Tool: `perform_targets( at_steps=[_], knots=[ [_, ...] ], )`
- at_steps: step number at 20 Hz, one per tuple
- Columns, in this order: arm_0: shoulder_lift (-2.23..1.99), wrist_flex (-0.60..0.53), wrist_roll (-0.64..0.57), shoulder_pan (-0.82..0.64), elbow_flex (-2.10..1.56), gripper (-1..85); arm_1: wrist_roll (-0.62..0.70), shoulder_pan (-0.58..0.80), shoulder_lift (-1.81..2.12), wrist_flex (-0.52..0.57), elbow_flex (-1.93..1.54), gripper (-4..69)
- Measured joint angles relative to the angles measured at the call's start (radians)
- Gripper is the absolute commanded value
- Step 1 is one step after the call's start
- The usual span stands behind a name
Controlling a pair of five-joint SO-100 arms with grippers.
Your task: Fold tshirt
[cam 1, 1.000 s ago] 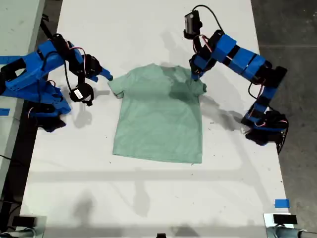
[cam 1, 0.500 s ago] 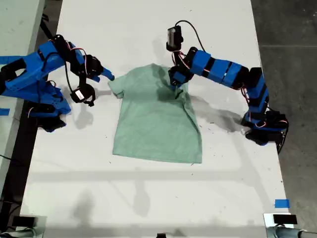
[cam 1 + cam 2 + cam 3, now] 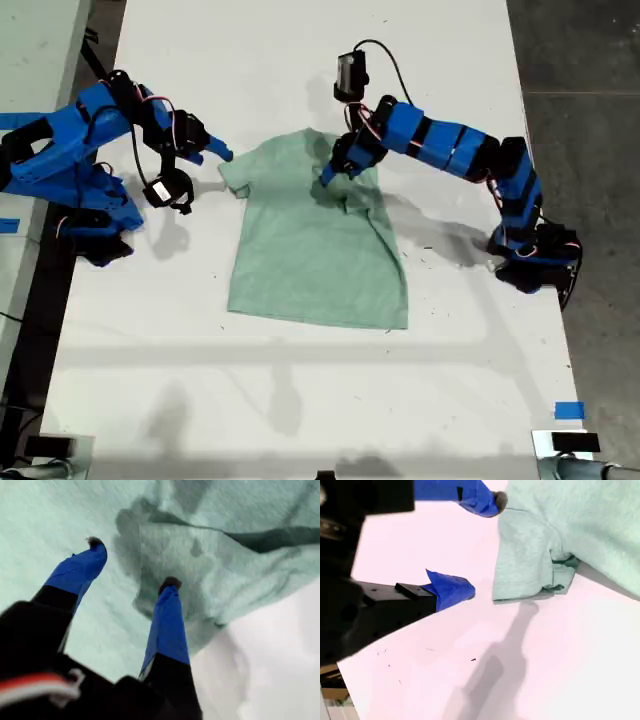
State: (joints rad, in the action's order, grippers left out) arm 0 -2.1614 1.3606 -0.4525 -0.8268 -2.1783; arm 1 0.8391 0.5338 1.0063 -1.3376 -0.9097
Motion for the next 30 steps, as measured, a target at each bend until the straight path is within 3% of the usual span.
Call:
perform_targets(
  at_steps=[8,21,27,30],
  knots=[
    [0.253,-0.040,-0.110,-0.097,0.038,29.1,0.066,0.021,0.245,-0.229,-0.002,22.0],
    [0.827,-0.184,-0.170,-0.130,0.253,29.9,0.084,-0.002,0.405,-0.239,-0.144,20.9],
    [0.916,-0.176,-0.178,-0.144,0.383,0.1,0.084,-0.002,0.597,-0.186,-0.353,19.5],
    [0.922,-0.172,-0.163,-0.146,0.390,0.1,0.084,0.003,0.698,-0.115,-0.480,19.0]
  ],
)
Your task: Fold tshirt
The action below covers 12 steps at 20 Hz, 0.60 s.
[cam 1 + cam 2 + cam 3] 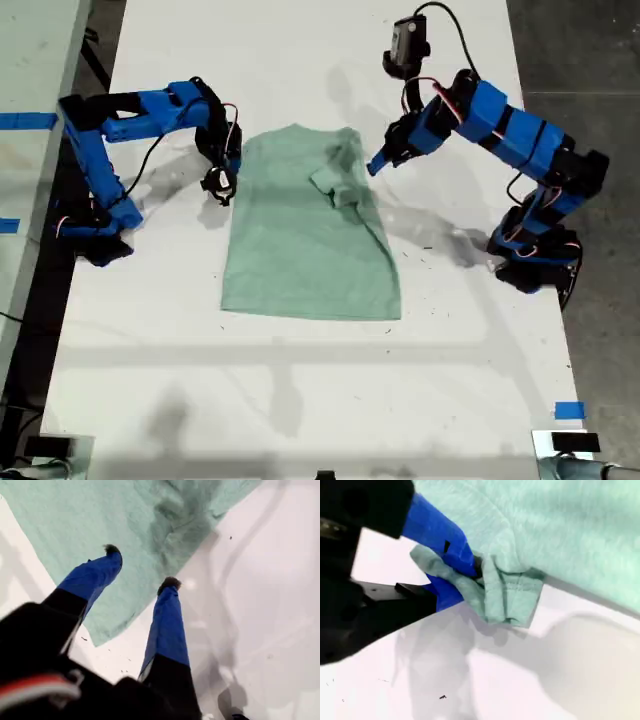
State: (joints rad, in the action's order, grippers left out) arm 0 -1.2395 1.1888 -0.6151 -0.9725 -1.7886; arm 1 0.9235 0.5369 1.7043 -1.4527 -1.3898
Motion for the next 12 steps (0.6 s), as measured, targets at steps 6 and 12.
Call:
perform_targets(
  at_steps=[6,12],
  knots=[
    [-0.058,0.051,0.034,0.023,-0.018,0.1,0.000,0.014,0.060,0.038,-0.098,18.2],
    [-0.255,0.160,0.057,-0.008,-0.046,0.1,0.000,0.014,0.066,0.061,-0.135,17.7]
  ],
)
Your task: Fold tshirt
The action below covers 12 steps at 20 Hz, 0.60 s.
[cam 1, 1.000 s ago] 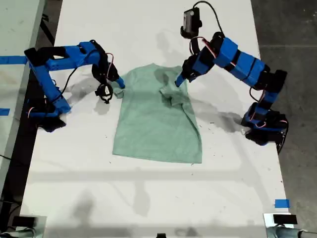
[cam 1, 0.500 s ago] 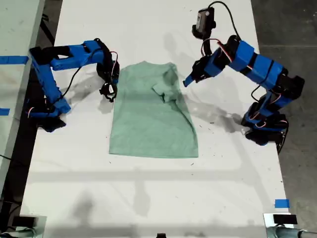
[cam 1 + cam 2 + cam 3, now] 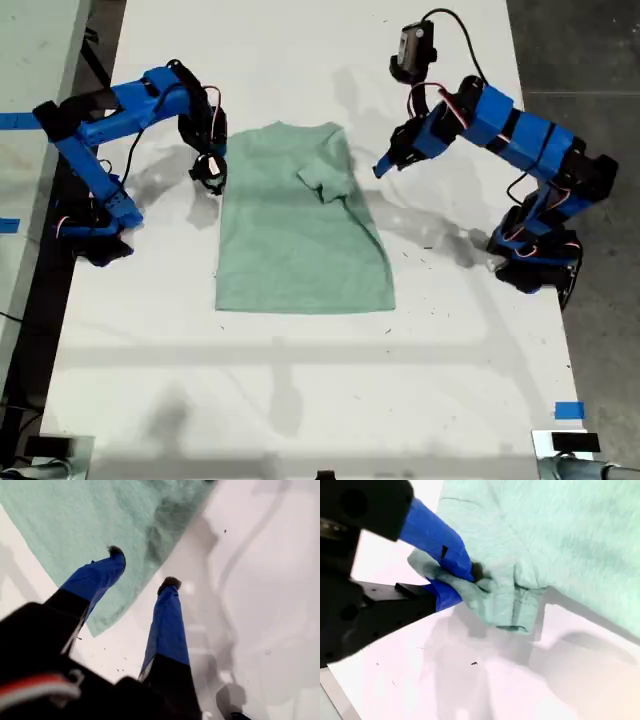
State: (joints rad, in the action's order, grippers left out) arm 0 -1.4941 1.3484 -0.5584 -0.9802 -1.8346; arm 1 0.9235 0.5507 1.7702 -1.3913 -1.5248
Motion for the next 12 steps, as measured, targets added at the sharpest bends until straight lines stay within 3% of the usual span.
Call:
perform_targets(
  at_steps=[8,12],
  knots=[
    [-0.005,0.112,-0.035,0.071,0.270,0.1,-0.002,0.000,0.018,0.012,-0.028,17.3],
    [0.239,0.160,-0.035,0.160,0.569,0.1,-0.003,0.000,0.018,0.012,-0.028,17.1]
  ],
)
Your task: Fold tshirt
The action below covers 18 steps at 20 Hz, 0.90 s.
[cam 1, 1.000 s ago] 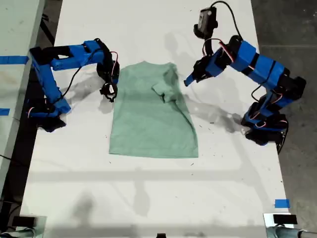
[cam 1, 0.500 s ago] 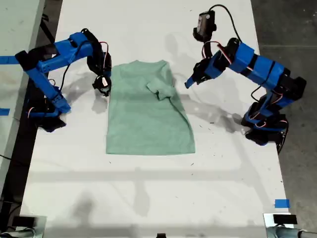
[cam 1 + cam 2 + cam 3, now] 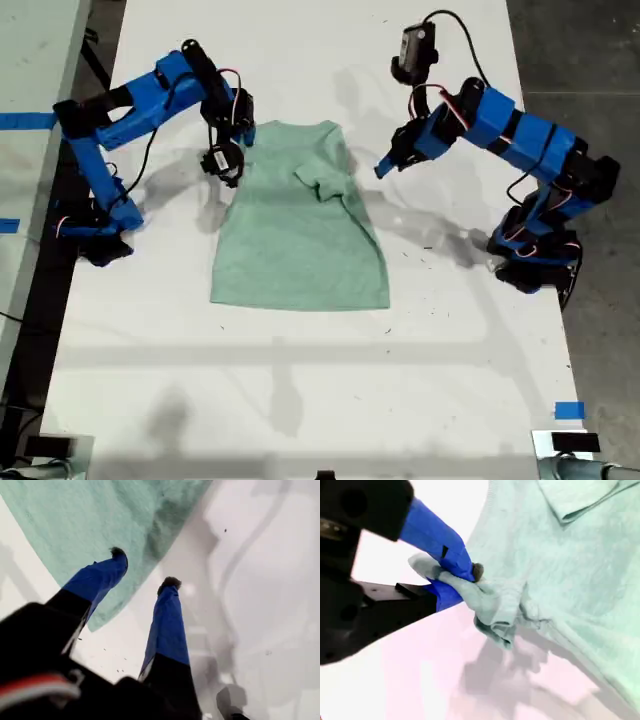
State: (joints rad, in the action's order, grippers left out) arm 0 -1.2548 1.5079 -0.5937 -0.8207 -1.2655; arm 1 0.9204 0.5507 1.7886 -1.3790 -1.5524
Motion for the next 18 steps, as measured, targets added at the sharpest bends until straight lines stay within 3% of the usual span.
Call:
perform_targets(
  at_steps=[6,12,13,15,18],
  knots=[
    [0.295,0.026,-0.009,0.080,0.308,0.0,-0.017,0.000,0.031,0.000,-0.026,17.0],
    [0.296,-0.167,-0.018,0.120,0.308,0.3,-0.023,0.000,0.031,0.017,-0.032,16.8],
    [0.298,-0.189,-0.018,0.121,0.308,4.3,-0.026,0.000,0.031,0.017,-0.032,16.8],
    [0.330,-0.192,-0.021,0.120,0.308,31.8,-0.029,0.000,0.031,0.017,-0.032,16.8],
    [0.350,-0.164,-0.055,0.118,0.308,34.7,-0.035,0.000,0.031,0.018,-0.032,16.7]
  ],
)
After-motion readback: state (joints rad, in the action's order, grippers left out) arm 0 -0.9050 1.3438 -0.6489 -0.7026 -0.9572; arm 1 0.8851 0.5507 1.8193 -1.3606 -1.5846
